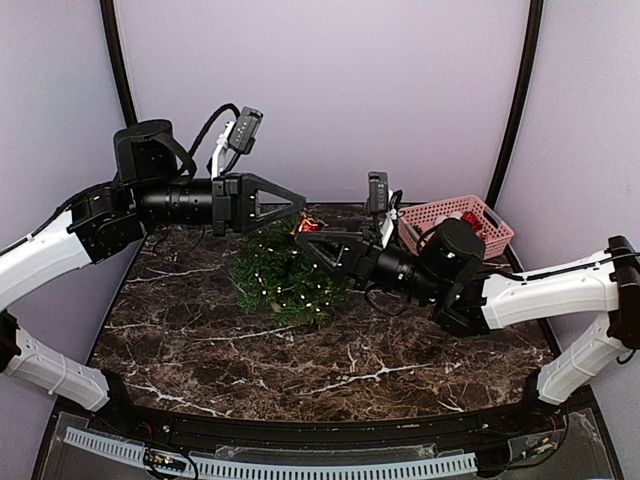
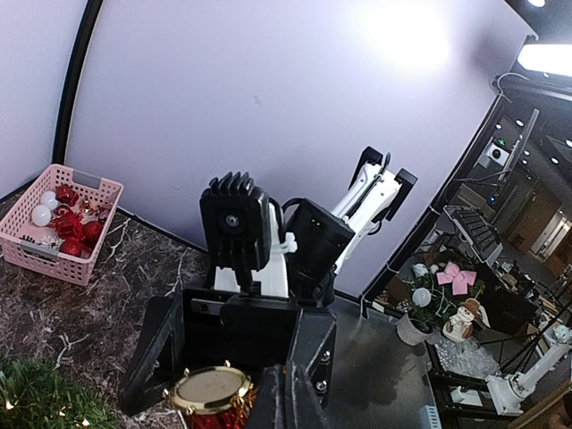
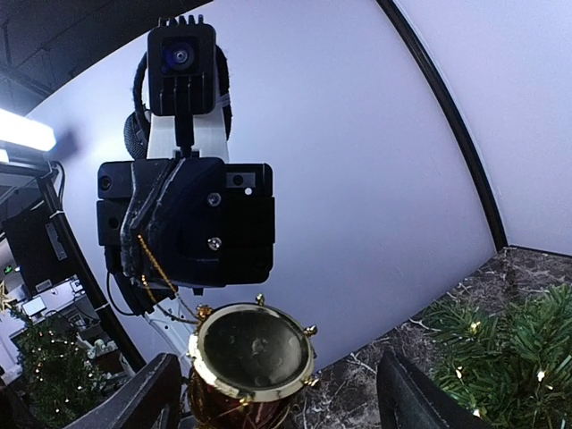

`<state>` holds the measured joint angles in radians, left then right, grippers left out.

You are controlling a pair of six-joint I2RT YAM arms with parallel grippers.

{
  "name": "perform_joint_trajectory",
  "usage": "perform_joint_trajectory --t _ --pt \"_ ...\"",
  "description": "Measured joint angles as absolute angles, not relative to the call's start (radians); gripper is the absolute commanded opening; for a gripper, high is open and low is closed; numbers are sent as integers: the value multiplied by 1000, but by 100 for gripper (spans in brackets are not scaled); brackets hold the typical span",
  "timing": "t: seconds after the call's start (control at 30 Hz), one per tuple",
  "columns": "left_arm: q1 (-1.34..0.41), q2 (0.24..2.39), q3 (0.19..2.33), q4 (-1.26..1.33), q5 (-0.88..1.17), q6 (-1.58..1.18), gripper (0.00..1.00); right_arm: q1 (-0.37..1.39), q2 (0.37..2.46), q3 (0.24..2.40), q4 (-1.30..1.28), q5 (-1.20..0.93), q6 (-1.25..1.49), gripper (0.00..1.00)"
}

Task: Decorate the small christmas tree
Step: Pass from the left arm to the right

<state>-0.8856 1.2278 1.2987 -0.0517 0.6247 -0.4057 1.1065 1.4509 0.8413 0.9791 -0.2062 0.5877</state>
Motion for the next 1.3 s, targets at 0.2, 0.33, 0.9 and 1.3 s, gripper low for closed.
perform_joint_trajectory --t 0.2,0.33,0.9,1.3 --pt "-886 1228 1299 -42 632 -409 0 1106 1479 856 984 -208 591 73" --pt "-886 1228 1299 -39 635 -409 0 1106 1485 856 991 -206 599 71" --pt "-886 1228 1299 -41 622 -413 0 1109 1419 835 960 -109 490 91" --pt "-868 1228 1299 -78 574 -432 0 1118 1256 771 790 -62 299 95"
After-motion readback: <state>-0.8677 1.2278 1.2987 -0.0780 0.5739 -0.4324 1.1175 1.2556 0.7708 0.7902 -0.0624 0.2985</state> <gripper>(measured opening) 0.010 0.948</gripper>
